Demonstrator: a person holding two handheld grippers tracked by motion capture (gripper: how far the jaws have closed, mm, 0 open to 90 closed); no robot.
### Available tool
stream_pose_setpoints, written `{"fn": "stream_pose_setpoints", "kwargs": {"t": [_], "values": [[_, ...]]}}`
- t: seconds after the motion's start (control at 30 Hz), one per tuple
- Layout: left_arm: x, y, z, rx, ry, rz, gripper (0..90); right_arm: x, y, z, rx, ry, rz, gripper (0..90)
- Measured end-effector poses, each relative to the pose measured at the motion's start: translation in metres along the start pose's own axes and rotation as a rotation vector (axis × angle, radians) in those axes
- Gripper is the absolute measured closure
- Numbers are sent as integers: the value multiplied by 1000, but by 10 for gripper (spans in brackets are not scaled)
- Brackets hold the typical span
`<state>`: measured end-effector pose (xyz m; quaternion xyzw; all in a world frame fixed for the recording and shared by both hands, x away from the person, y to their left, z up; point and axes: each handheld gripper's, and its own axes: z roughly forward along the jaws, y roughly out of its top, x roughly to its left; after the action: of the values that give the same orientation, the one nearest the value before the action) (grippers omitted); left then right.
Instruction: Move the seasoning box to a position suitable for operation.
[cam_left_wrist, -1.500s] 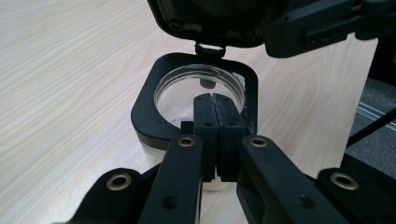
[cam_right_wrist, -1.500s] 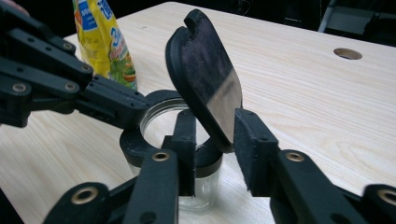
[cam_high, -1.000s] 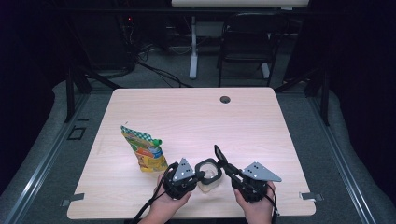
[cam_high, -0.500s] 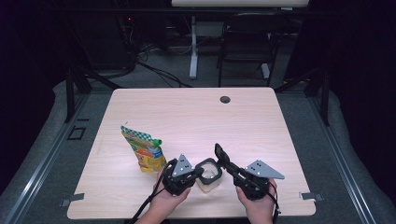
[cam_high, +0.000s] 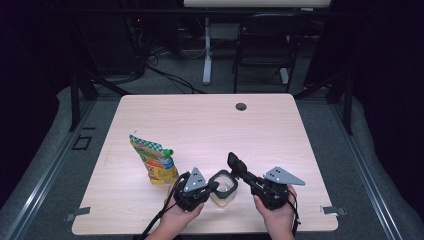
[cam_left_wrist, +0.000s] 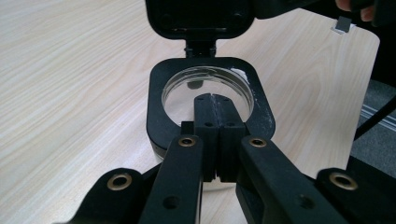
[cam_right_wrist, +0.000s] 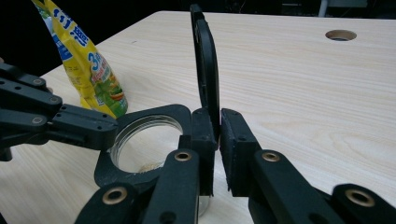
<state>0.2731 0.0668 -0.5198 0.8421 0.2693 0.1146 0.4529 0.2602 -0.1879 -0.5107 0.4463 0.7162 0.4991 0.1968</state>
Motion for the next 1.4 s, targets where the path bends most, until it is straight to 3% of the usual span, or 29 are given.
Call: {"fn": "stream_pose_setpoints", "kwargs": {"t": [0.4, 0.8, 1.4], "values": [[-4, 0, 0, 4, -2, 1, 894, -7, 11, 19, 10, 21, 32, 836], [-5, -2, 0, -7, -5, -17, 889, -4, 22, 44, 30, 52, 3, 809], [-6, -2, -2, -10, 10, -21, 864, 2, 27, 60, 45, 70, -1, 791]]}}
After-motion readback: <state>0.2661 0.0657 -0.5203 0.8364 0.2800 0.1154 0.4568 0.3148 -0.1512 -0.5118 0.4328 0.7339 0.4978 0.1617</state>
